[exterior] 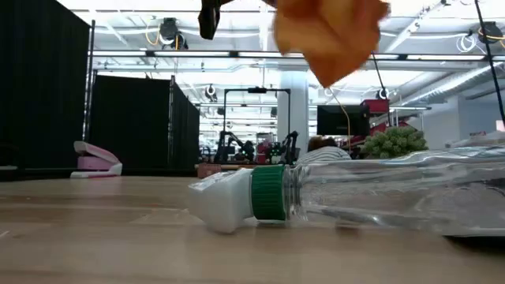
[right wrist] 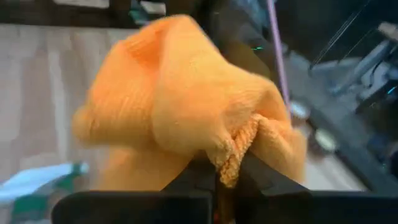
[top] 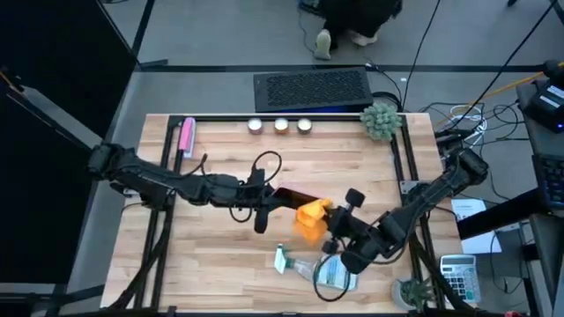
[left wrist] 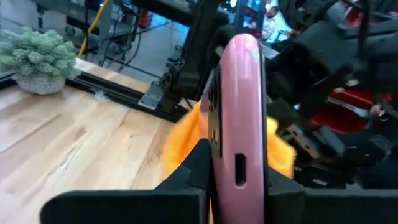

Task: Apply microfiber cloth
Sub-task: Wipe the front of the cellphone with the microfiber cloth, then spray the back of the cellphone using the spray bottle

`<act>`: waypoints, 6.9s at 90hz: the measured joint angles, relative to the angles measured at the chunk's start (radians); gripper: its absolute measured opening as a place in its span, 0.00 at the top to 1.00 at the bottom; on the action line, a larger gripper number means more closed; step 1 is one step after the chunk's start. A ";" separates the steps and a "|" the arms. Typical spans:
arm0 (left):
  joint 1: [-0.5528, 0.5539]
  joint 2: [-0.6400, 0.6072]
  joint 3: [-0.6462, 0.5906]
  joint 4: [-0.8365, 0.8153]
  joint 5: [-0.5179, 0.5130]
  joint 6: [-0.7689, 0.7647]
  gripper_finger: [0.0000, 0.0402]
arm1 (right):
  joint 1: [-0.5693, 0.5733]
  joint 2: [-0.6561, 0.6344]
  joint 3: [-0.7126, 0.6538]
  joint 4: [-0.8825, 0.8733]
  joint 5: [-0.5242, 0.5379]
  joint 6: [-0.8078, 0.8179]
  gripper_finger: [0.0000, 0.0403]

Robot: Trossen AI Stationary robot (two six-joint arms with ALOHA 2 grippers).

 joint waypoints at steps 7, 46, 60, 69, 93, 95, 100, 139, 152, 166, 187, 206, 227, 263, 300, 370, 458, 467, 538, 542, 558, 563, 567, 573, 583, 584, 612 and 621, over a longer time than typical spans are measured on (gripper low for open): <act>0.002 0.000 0.001 -0.005 0.017 -0.005 0.98 | 0.012 0.002 0.035 0.132 -0.006 -0.058 0.99; 0.009 0.000 0.001 -0.014 -0.026 -0.010 0.98 | -0.192 0.016 0.049 0.630 -0.071 -0.554 0.99; 0.017 0.002 0.000 -0.012 -0.025 -0.010 0.98 | -0.188 0.024 0.053 0.512 -0.046 -0.510 0.99; 0.016 -0.012 -0.002 -0.014 -0.008 -0.008 0.98 | -0.153 0.024 0.053 0.342 -0.043 -0.375 0.99; 0.012 -0.045 0.003 0.030 0.054 0.014 0.98 | -0.050 0.029 0.046 -0.173 -0.061 0.116 0.99; 0.011 -0.046 0.005 0.035 0.058 0.014 0.98 | -0.040 0.029 0.046 -0.188 -0.067 0.142 0.99; 0.007 -0.047 0.006 0.029 0.062 0.018 0.98 | -0.018 0.029 0.046 -0.204 -0.089 0.178 0.99; 0.031 -0.042 0.002 0.020 0.047 -0.006 0.98 | 0.010 0.027 0.048 0.415 -0.065 -0.391 0.99; 0.025 -0.041 0.002 0.036 0.048 -0.034 0.98 | -0.081 0.027 0.048 0.495 -0.075 -0.503 0.99; 0.026 -0.041 0.000 0.048 0.023 -0.058 0.98 | -0.139 0.026 0.050 0.464 -0.073 -0.504 0.99; 0.024 -0.045 -0.002 0.037 0.027 -0.048 0.98 | -0.078 0.024 0.053 0.100 -0.067 -0.153 0.99; 0.022 -0.055 0.003 0.045 0.082 -0.042 0.98 | 0.019 0.028 0.047 -0.120 -0.080 0.129 0.99; 0.027 -0.052 0.002 0.033 0.051 -0.031 0.98 | 0.085 0.028 0.048 0.361 -0.118 -0.273 0.99; 0.004 -0.049 0.000 0.017 0.016 0.009 0.98 | -0.134 0.024 0.054 0.394 -0.141 -0.429 0.99; 0.000 -0.051 0.002 -0.058 0.033 0.233 0.98 | 0.027 0.027 0.047 -0.485 -0.210 0.392 0.99; 0.000 -0.050 0.002 -0.211 0.006 0.440 0.98 | -0.032 0.020 0.093 -0.208 -0.057 0.055 0.27; 0.010 -0.145 0.001 -0.319 0.068 0.462 0.72 | -0.152 0.063 0.095 0.063 -0.312 -0.429 0.98; 0.015 -0.229 0.001 -0.398 0.088 0.355 0.59 | -0.114 0.064 0.092 -0.055 -0.306 -0.384 0.98; 0.143 -0.054 0.000 -0.212 0.663 -0.431 0.53 | -0.038 0.250 0.092 0.514 0.284 -1.550 0.98; 0.141 -0.047 0.000 -0.178 0.679 -0.454 0.53 | -0.038 0.252 0.092 0.519 0.288 -1.574 0.98; 0.138 -0.022 0.002 -0.131 0.732 -0.479 0.53 | -0.044 0.256 0.091 0.575 0.317 -1.714 0.98; 0.145 -0.022 0.003 -0.126 0.739 -0.479 0.53 | -0.036 0.256 0.091 0.612 0.323 -1.771 0.98; 0.151 -0.023 0.005 -0.125 0.745 -0.480 0.53 | -0.031 0.256 0.091 0.635 0.328 -1.801 0.98; 0.160 -0.031 0.004 -0.136 0.753 -0.480 0.53 | -0.027 0.256 0.091 0.641 0.329 -1.822 0.98; 0.189 -0.059 0.002 -0.151 0.774 -0.481 0.53 | -0.008 0.255 0.091 0.643 0.358 -1.815 0.98; 0.192 -0.062 0.002 -0.154 0.775 -0.481 0.53 | -0.005 0.255 0.091 0.643 0.362 -1.814 0.98; 0.232 -0.108 0.000 -0.261 0.736 -0.441 0.53 | -0.002 0.249 0.094 0.645 0.358 -1.785 0.98; 0.211 -0.073 0.000 -0.266 0.739 -0.443 0.53 | -0.016 0.250 0.094 0.641 0.352 -1.800 0.98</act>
